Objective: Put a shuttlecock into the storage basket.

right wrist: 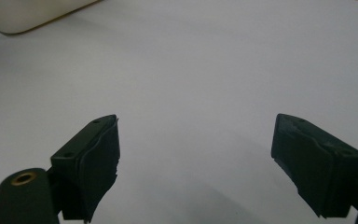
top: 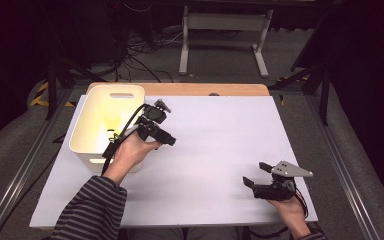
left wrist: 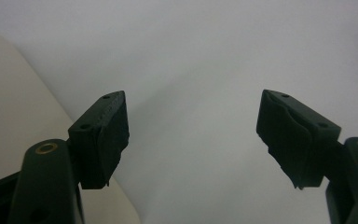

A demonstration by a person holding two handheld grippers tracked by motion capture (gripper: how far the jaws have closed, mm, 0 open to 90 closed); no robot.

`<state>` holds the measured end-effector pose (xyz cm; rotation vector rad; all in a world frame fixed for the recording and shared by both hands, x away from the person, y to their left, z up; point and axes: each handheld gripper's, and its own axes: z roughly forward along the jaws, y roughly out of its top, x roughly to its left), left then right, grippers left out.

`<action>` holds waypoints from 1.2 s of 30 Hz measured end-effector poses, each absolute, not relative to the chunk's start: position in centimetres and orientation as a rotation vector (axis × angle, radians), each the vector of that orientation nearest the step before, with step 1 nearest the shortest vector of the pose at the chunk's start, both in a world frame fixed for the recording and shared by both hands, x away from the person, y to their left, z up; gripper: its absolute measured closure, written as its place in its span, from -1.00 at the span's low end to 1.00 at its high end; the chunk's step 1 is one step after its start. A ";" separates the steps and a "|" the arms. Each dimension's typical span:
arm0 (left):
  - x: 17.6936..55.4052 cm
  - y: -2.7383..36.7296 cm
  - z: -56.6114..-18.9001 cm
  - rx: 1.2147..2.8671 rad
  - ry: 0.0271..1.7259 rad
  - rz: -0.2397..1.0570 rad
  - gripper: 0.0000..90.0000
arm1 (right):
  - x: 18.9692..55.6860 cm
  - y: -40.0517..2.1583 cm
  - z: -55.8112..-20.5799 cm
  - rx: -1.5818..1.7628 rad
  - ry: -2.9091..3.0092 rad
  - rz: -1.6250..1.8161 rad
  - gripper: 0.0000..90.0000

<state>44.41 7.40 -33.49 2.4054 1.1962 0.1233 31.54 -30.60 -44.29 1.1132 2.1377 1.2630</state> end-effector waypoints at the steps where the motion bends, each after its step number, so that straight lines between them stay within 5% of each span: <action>1: 44.4 7.4 -33.6 2.409 1.190 0.123 -0.42 | 31.5 -30.6 -44.3 1.113 2.137 1.264 -0.64; 36: 42.1 5.9 -35.3 2.453 1.101 0.093 -0.39 | 31.5 -30.6 -44.3 1.113 2.139 1.265 -0.64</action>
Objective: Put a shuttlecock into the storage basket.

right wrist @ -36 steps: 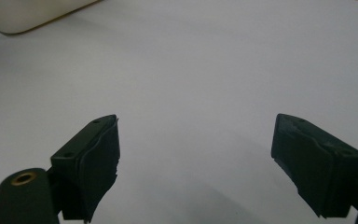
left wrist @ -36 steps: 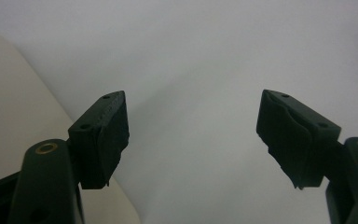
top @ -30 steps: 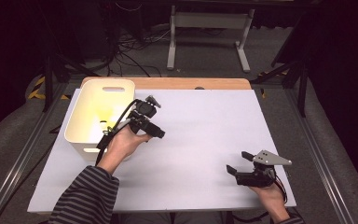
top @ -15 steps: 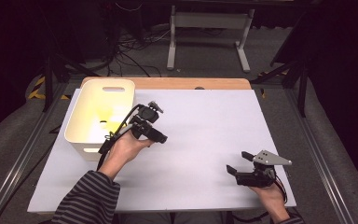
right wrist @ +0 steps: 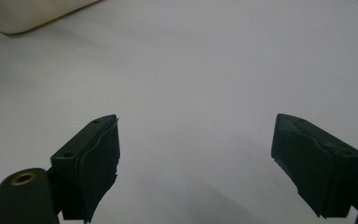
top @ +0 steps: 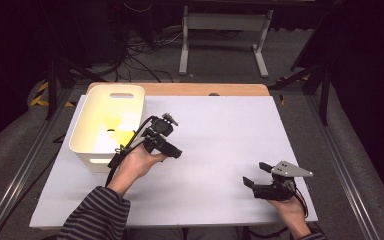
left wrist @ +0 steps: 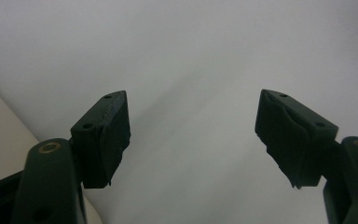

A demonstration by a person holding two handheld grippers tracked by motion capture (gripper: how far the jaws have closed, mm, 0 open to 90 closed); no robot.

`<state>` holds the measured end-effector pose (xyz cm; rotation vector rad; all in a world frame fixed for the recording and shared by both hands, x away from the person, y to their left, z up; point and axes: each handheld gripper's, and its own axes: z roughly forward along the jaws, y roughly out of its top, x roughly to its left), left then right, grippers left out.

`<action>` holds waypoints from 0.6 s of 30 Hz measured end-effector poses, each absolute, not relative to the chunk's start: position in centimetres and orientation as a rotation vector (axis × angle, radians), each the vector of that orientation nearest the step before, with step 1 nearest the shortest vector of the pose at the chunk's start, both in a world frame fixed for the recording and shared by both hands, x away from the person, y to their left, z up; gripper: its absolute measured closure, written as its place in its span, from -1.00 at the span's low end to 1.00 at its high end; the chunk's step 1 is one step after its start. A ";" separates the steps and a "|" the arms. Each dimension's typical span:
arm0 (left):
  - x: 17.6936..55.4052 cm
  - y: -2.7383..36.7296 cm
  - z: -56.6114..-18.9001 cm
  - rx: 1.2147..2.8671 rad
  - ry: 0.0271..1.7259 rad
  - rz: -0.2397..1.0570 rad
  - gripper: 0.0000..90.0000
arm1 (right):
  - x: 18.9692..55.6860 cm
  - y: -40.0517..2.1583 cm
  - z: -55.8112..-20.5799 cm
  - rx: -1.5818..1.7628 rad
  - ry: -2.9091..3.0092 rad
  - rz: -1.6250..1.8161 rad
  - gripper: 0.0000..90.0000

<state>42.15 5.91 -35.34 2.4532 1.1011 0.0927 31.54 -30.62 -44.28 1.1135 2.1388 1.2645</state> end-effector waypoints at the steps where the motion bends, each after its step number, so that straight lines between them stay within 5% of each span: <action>1: 42.1 5.9 -35.4 2.454 1.099 0.085 -0.40 | 31.5 -30.6 -44.3 1.113 2.139 1.264 -0.64; 18: 40.4 5.8 -36.7 2.479 1.057 0.060 -0.40 | 31.5 -30.6 -44.3 1.112 2.139 1.265 -0.64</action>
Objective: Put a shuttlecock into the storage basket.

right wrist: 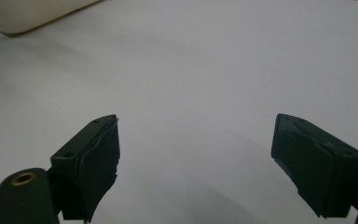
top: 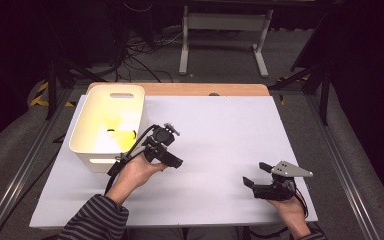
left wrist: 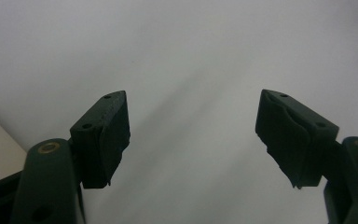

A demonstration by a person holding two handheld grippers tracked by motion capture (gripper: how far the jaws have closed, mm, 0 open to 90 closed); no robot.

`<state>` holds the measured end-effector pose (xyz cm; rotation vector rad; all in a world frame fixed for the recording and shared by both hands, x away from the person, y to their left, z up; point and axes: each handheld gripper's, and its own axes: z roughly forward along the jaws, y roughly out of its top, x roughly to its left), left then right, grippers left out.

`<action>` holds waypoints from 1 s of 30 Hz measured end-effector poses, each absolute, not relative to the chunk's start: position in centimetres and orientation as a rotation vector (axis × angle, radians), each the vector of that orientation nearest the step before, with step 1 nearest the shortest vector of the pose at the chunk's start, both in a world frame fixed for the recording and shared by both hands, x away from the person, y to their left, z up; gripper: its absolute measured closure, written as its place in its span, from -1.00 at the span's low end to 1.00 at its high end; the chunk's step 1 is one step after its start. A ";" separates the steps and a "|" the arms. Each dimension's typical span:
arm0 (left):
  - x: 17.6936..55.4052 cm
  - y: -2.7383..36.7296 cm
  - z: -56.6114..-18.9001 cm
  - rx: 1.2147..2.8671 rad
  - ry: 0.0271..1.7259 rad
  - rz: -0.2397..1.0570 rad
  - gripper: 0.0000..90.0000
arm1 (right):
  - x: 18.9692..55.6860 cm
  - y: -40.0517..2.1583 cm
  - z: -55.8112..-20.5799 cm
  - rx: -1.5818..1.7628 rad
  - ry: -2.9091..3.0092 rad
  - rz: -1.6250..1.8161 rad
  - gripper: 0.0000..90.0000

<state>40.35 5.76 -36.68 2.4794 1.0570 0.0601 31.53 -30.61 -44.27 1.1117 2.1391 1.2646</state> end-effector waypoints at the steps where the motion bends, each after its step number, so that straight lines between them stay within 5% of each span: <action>1: 40.3 5.8 -36.7 2.477 1.063 0.060 -0.40 | 31.5 -30.6 -44.3 1.112 2.138 1.265 -0.64; 30: 38.1 5.9 -39.2 2.524 1.049 0.038 -0.41 | 31.5 -30.6 -44.3 1.111 2.140 1.265 -0.64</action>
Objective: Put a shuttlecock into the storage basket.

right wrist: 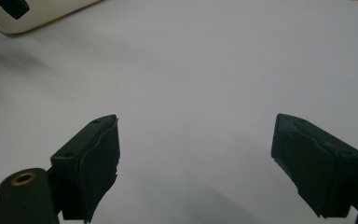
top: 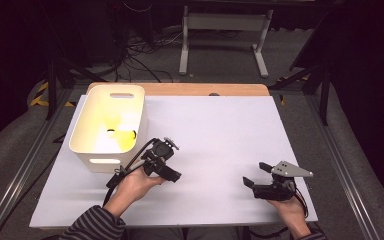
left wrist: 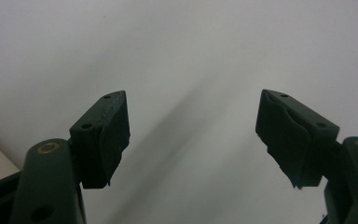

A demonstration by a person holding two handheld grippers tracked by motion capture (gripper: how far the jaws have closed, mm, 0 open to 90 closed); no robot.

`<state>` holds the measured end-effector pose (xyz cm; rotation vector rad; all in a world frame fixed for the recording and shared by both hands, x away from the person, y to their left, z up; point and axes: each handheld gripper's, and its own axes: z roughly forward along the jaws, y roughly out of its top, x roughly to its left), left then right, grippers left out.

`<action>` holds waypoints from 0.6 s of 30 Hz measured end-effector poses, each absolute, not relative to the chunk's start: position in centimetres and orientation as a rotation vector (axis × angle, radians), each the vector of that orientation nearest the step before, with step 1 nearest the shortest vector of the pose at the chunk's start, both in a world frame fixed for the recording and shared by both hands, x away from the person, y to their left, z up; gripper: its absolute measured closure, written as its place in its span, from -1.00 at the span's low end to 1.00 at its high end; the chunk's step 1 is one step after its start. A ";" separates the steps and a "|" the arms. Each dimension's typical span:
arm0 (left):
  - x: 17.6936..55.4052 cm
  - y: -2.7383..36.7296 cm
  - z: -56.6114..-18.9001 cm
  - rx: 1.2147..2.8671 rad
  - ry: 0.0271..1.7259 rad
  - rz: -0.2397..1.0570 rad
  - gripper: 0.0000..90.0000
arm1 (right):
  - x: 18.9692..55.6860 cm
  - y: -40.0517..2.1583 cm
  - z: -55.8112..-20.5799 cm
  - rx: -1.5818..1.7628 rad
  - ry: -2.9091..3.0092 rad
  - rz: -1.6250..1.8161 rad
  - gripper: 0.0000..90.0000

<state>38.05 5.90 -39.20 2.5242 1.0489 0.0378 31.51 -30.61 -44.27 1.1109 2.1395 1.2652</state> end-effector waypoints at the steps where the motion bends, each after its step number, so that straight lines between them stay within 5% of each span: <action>1: 38.0 5.9 -39.3 2.527 1.048 0.039 -0.41 | 31.5 -30.6 -44.3 1.110 2.141 1.264 -0.64; 18: 37.0 6.7 -40.1 2.513 1.054 0.016 -0.41 | 31.5 -30.6 -44.3 1.109 2.142 1.265 -0.64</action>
